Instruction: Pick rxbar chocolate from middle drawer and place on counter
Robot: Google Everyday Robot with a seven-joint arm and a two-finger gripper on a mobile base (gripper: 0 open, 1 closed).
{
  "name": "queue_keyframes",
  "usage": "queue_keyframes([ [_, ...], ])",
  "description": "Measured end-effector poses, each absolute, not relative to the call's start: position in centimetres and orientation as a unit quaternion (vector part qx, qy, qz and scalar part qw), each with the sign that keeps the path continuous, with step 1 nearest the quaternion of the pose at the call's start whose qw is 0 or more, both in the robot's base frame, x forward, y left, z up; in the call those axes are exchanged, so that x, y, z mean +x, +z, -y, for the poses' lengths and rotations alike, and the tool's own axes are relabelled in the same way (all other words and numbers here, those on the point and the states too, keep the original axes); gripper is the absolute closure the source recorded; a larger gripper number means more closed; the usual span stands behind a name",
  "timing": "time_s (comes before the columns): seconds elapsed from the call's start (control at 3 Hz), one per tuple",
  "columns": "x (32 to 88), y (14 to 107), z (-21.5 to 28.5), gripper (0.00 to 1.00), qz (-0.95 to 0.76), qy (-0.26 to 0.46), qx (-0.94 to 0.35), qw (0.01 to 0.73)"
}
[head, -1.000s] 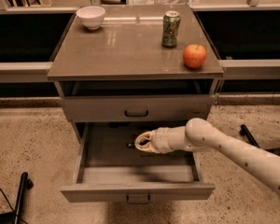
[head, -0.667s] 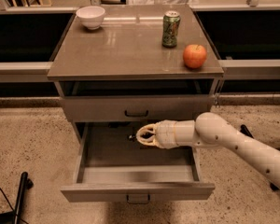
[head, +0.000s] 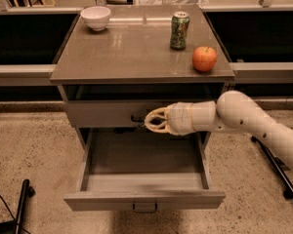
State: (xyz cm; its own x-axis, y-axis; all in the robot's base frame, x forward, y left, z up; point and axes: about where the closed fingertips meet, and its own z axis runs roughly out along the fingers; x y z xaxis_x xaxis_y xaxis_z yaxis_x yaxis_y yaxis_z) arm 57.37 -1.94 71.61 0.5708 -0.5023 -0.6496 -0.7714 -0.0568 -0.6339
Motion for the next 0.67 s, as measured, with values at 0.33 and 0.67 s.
queue_keyframes([
  [0.33,58.9,75.2,2.6,1.00,-0.434,0.111,-0.725,0.524],
  [0.67,59.7,78.6,3.2,1.00,-0.424,0.088,-0.730,0.529],
])
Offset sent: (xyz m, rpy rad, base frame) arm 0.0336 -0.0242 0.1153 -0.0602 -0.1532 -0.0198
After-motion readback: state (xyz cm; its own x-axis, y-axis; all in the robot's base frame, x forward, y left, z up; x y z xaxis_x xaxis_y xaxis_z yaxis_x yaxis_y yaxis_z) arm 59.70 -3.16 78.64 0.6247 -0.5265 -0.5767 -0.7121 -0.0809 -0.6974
